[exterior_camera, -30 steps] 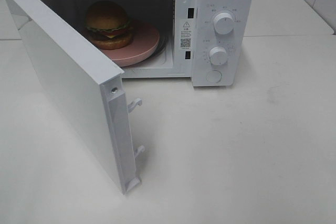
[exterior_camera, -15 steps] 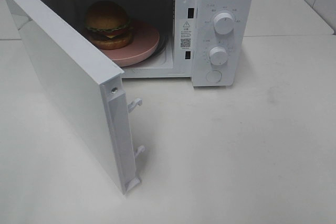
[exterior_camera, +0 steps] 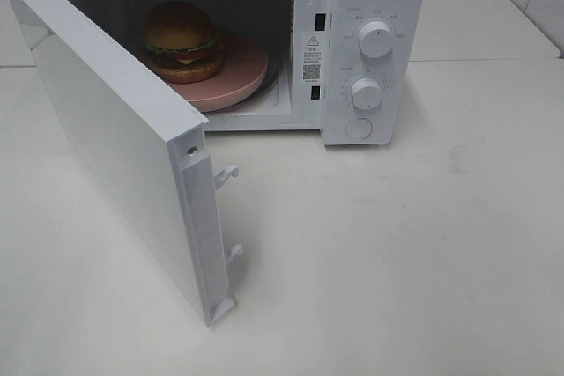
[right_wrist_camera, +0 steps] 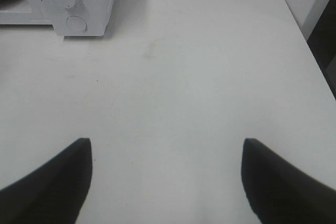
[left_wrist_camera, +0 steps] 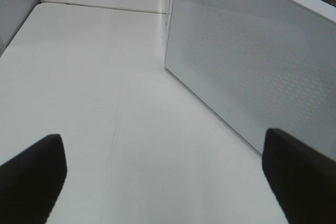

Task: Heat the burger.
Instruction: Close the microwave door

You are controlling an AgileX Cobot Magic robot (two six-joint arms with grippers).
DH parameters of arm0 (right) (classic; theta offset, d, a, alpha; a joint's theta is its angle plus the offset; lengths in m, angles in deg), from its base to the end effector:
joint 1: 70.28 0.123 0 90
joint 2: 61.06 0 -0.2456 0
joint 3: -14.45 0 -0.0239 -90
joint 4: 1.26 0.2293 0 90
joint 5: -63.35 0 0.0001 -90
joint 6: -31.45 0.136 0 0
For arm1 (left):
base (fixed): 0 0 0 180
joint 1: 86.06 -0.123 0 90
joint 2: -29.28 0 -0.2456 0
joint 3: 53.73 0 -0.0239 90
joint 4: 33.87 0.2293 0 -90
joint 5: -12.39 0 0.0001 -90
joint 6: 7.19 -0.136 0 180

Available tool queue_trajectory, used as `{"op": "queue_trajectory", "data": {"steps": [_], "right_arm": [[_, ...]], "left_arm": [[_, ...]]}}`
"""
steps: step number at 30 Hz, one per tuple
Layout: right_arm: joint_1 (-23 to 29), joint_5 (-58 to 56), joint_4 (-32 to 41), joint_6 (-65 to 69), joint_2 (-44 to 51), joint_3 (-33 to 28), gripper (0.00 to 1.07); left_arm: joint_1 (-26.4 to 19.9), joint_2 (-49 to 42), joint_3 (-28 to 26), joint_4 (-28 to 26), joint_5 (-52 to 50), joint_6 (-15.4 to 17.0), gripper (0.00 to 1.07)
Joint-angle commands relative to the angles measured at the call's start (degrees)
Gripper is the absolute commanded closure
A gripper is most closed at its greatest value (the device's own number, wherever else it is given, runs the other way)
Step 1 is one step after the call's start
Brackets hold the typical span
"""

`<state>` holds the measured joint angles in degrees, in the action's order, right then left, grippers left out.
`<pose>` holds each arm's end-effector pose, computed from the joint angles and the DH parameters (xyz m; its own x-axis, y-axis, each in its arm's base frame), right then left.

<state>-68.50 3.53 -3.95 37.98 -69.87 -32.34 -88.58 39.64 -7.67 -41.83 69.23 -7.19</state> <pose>0.0559 -0.0038 0.2515 -0.4264 0.0770 -0.9013 0.0442 0.9970 0.0642 0.0612 -0.0131 0.2610 -0.3941 -0.0932 -0.9143 0.0330 0.9928 -0.1154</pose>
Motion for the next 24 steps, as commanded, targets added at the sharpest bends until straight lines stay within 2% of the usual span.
{"op": "queue_trajectory", "data": {"steps": [1,3,4,6,7,8,9,10,11,12,15,16,17,21,22,23,24], "right_arm": [[-0.46,0.4,0.06,-0.4,1.43,-0.11,0.32],[-0.46,0.4,0.06,-0.4,1.43,-0.11,0.32],[-0.46,0.4,0.06,-0.4,1.43,-0.11,0.32],[-0.46,0.4,0.06,-0.4,1.43,-0.11,0.32],[-0.46,0.4,0.06,-0.4,1.43,-0.11,0.32],[-0.46,0.4,0.06,-0.4,1.43,-0.11,0.32],[-0.46,0.4,0.06,-0.4,1.43,-0.11,0.32],[-0.46,0.4,0.06,-0.4,1.43,-0.11,0.32],[-0.46,0.4,0.06,-0.4,1.43,-0.11,0.32],[-0.46,0.4,0.06,-0.4,1.43,-0.11,0.32],[-0.46,0.4,0.06,-0.4,1.43,-0.11,0.32],[-0.46,0.4,0.06,-0.4,1.43,-0.11,0.32],[-0.46,0.4,0.06,-0.4,1.43,-0.11,0.32],[-0.46,0.4,0.06,-0.4,1.43,-0.11,0.32],[-0.46,0.4,0.06,-0.4,1.43,-0.11,0.32],[-0.46,0.4,0.06,-0.4,1.43,-0.11,0.32],[-0.46,0.4,0.06,-0.4,1.43,-0.11,0.32]], "left_arm": [[-0.11,1.89,-0.4,-0.17,-2.35,0.0,0.21],[-0.11,4.76,-0.4,-0.52,-5.5,0.0,0.35],[-0.11,4.76,-0.4,-0.52,-5.5,0.0,0.35],[-0.11,8.42,-0.23,-0.63,-9.34,0.0,0.52],[-0.11,8.42,-0.23,-0.63,-9.34,0.0,0.52],[-0.11,9.57,-0.11,-0.57,-10.49,0.0,0.56],[-0.11,12.03,0.29,-0.57,-13.06,0.0,0.65],[-0.11,12.03,0.29,-0.57,-13.06,0.0,0.65],[-0.11,13.12,0.52,-0.63,-14.09,0.0,0.71],[-0.11,15.81,1.15,-0.69,-16.56,0.0,0.85],[-0.11,16.9,1.6,-0.74,-17.53,0.0,0.91],[-0.11,19.25,2.58,-1.03,-20.28,0.0,1.03],[-0.11,21.49,3.78,-1.89,-24.01,0.0,1.07],[-0.11,23.95,6.02,-3.84,-30.19,-0.34,1.07],[-0.11,24.69,6.88,-4.53,-32.77,-1.15,1.07],[-0.11,25.9,8.54,-5.96,-37.64,-3.27,1.07],[-0.11,25.9,8.54,-5.96,-37.64,-3.27,1.07]]}}
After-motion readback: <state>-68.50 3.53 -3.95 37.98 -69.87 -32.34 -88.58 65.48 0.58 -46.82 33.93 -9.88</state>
